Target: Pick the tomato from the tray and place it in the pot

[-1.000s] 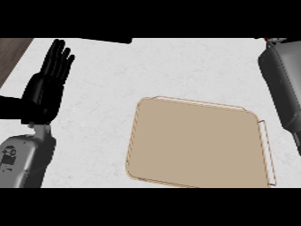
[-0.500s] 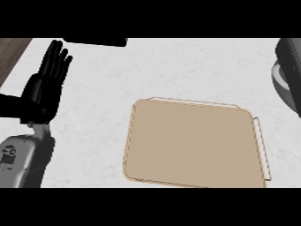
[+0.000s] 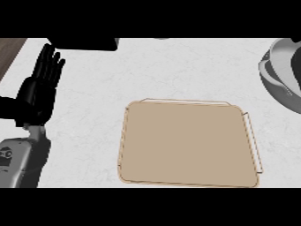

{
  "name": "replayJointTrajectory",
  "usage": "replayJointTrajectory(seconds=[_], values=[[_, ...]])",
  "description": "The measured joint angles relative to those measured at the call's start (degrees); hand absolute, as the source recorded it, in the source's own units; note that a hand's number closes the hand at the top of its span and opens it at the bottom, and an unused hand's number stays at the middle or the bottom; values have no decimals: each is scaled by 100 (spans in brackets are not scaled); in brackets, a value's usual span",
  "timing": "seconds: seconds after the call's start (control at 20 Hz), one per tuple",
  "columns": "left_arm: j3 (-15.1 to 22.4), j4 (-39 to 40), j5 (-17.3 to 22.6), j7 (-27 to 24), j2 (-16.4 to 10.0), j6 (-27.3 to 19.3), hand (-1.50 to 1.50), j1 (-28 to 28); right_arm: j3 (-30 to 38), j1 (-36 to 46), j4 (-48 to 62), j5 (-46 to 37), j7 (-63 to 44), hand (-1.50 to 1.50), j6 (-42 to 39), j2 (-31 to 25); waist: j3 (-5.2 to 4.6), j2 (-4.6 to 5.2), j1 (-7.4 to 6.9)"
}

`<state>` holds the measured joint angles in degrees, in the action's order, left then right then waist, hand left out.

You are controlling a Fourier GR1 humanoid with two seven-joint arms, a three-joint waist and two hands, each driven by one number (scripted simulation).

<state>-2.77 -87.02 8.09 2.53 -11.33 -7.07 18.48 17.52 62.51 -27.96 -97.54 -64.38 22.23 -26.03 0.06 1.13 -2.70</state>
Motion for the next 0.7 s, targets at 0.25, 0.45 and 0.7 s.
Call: replayJointTrajectory(seconds=[0.25,0.45,0.7], values=[[-95,-30,43,-73,-58,73,0,-161,322,-385,111,114,251,150,517,-96,2,-30,70],[-138,-35,62,-42,-77,95,0,-117,584,-646,336,261,535,150,946,-311,3,-35,92],[-60,-150,2,9,-4,55,0,-172,866,-814,730,400,684,150,1326,-499,6,-24,54]])
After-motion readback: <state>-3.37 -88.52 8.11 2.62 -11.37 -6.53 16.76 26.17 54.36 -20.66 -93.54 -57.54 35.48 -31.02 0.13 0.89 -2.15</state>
